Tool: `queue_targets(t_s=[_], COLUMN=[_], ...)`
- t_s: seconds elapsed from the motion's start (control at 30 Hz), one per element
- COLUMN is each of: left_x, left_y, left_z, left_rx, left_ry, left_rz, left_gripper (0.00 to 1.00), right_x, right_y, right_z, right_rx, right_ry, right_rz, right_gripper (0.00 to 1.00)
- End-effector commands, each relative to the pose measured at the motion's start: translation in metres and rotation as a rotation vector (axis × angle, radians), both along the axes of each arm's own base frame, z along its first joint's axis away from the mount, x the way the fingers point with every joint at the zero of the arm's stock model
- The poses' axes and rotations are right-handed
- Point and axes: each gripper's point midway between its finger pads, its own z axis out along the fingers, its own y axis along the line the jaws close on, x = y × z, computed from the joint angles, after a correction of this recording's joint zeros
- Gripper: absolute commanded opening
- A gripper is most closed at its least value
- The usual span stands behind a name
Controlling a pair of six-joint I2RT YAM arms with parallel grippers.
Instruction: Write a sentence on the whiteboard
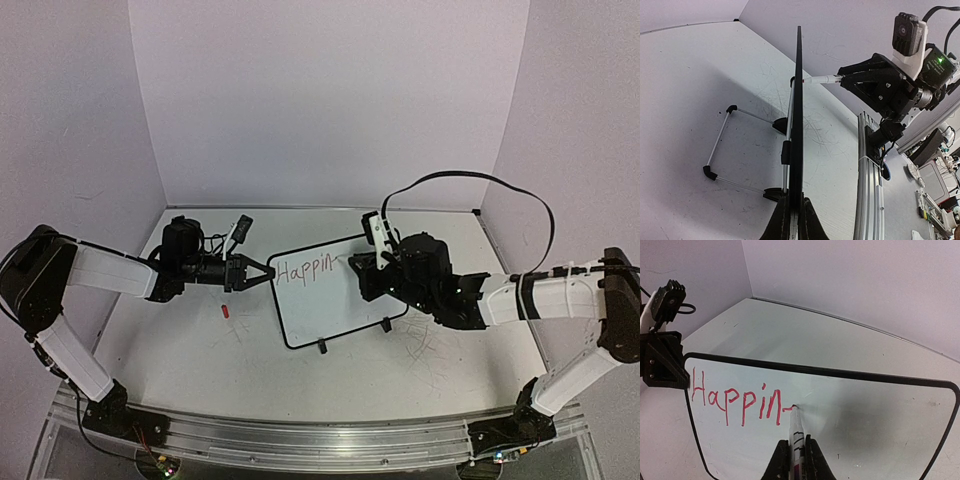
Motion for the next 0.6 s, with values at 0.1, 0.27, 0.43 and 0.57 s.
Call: queue_targets(t_s=[0.1, 0.27, 0.43, 0.57], left_x=[-0.004, -0.004, -0.004, -0.004], left_y=[-0.004, -0.003, -0.003, -0.003], left_z=[0.012, 0.012, 0.012, 0.012], left_rx=[-0.015, -0.014, -0.014, -0.014], left_ry=[-0.026, -0.027, -0.026, -0.026], left_rz=[-0.040, -0.039, -0.040, -0.040], left_gripper=[0.00, 0.00, 0.00, 0.00], right_x=[0.009, 0.007, 0.005, 0.004], right_y=[-0.001, 0.008, 0.013, 0.014], right_z=[0.028, 0.024, 0.023, 0.018], right_rx=[0.065, 0.061, 0.063, 0.058], right_ry=[-0.053, -0.042, -0.036, -0.021], right_rz=[-0.021, 0.018, 0.047, 0.051], right_gripper=[0.00, 0.00, 0.00, 0.00])
